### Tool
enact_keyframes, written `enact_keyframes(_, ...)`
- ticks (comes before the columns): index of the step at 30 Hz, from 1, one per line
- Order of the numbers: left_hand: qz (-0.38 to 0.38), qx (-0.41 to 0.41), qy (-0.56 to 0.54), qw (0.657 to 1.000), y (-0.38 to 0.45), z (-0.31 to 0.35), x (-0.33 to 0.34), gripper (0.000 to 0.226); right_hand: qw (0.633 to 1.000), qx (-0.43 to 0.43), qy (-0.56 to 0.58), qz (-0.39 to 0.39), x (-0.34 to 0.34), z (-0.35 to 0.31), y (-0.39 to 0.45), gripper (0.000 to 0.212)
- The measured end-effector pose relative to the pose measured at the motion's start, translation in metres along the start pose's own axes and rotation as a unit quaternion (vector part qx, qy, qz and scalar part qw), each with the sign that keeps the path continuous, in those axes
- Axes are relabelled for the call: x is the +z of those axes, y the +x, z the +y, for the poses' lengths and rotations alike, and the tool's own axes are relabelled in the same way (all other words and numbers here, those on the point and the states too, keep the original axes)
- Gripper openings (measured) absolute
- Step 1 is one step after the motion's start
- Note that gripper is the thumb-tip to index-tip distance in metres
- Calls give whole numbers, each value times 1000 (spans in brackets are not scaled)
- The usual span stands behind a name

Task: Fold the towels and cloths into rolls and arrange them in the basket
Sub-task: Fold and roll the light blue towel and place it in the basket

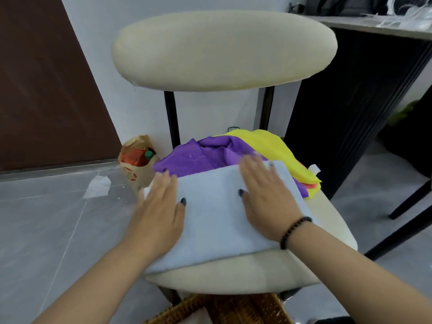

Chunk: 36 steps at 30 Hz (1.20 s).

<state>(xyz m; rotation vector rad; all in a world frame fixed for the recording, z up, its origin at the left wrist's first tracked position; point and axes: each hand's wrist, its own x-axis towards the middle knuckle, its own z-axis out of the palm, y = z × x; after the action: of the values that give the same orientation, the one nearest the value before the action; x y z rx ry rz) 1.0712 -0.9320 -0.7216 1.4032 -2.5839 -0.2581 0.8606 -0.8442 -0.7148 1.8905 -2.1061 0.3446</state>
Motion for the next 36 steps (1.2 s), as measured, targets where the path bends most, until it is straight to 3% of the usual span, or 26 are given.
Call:
enact_keyframes(3,-34,31,-31,998,15,17,12,59,993,-89,34,-68,12,-26,18,54)
enact_keyframes(5,-67,34,-6,997,20,13,20,60,984,-55,51,-164,21,-23,21,58)
enact_keyframes(7,-79,25,-3,997,22,5,23,61,977,-14,47,-208,26,-10,22,65)
enact_keyframes(11,-78,-19,-5,997,23,-18,18,66,974,89,31,-206,26,23,18,80)
enact_keyframes(15,-85,-92,-111,986,23,-40,12,61,961,181,63,-201,17,58,6,86)
enact_keyframes(17,-41,-98,-97,990,25,-49,9,55,963,195,99,-160,8,63,0,80)
enact_keyframes(21,6,-8,-40,999,26,-45,0,60,960,262,80,-65,-14,57,-10,52)
enact_keyframes(24,-20,22,-68,997,26,-31,-1,46,917,356,127,-124,-19,55,-15,47)
enact_keyframes(27,-23,1,-59,998,29,-28,-3,49,877,409,184,-173,-19,55,-19,51)
enact_keyframes(30,-16,-29,-44,998,28,-25,-11,39,843,436,254,-188,-26,57,-23,59)
enact_keyframes(33,-58,-74,-19,995,19,-20,-20,34,805,444,342,-196,-31,63,-30,41)
enact_keyframes(36,-58,-90,-67,992,2,-22,-27,35,781,442,393,-202,-37,58,-40,39)
